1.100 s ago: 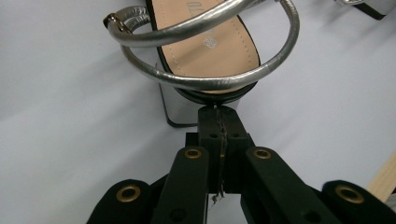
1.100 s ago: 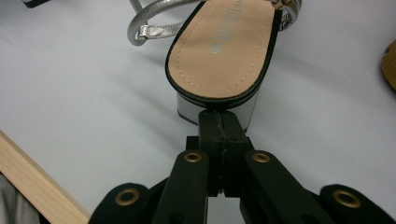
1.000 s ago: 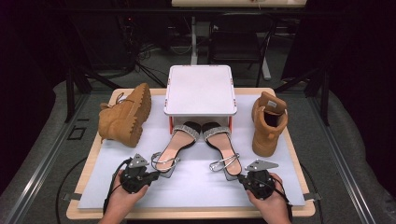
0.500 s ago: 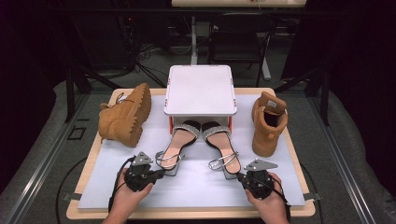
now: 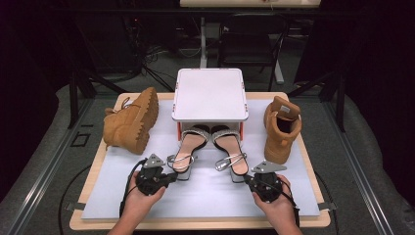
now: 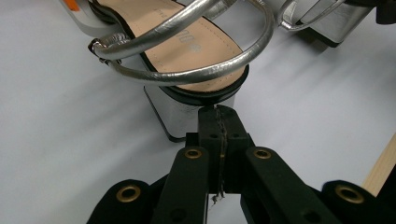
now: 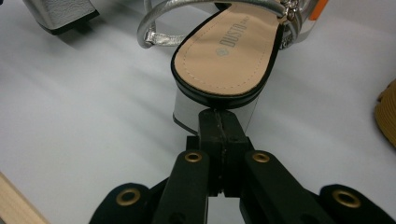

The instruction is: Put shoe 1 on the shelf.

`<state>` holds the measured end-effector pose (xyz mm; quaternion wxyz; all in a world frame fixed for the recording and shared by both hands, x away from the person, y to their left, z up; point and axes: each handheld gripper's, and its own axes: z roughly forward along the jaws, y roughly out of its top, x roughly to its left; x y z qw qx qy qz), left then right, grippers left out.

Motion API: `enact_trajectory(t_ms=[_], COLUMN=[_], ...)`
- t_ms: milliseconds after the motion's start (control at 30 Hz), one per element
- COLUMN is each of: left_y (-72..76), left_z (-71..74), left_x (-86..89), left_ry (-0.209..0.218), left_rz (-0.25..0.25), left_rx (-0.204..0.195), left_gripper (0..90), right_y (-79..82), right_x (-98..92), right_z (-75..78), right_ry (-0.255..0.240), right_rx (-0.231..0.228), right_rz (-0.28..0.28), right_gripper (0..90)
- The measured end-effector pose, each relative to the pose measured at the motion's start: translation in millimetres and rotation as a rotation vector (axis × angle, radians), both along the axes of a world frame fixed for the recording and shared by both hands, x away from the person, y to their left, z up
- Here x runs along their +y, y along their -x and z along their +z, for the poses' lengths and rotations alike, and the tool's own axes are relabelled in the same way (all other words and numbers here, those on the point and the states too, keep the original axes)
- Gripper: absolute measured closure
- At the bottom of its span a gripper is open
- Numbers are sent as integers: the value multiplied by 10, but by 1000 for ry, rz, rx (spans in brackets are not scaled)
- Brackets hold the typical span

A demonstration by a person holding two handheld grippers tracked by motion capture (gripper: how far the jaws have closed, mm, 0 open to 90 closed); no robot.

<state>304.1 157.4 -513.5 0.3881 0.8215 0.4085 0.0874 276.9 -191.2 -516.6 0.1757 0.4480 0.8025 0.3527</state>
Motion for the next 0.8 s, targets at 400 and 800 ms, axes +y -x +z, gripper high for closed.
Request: enact_trajectory(t_ms=[400,800], left_y=[-86,-180], left_z=[23,9], left_x=[-77,-185], left_ry=[6,0], left_rz=[4,9], left_rx=[4,26], left_gripper=[900,900], right_y=[-105,-210], right_x=[57,80], right_z=[66,49], right_ry=[-1,-24], right_rx=[-11,7], right_rz=[-8,-25], right_gripper=[900,900])
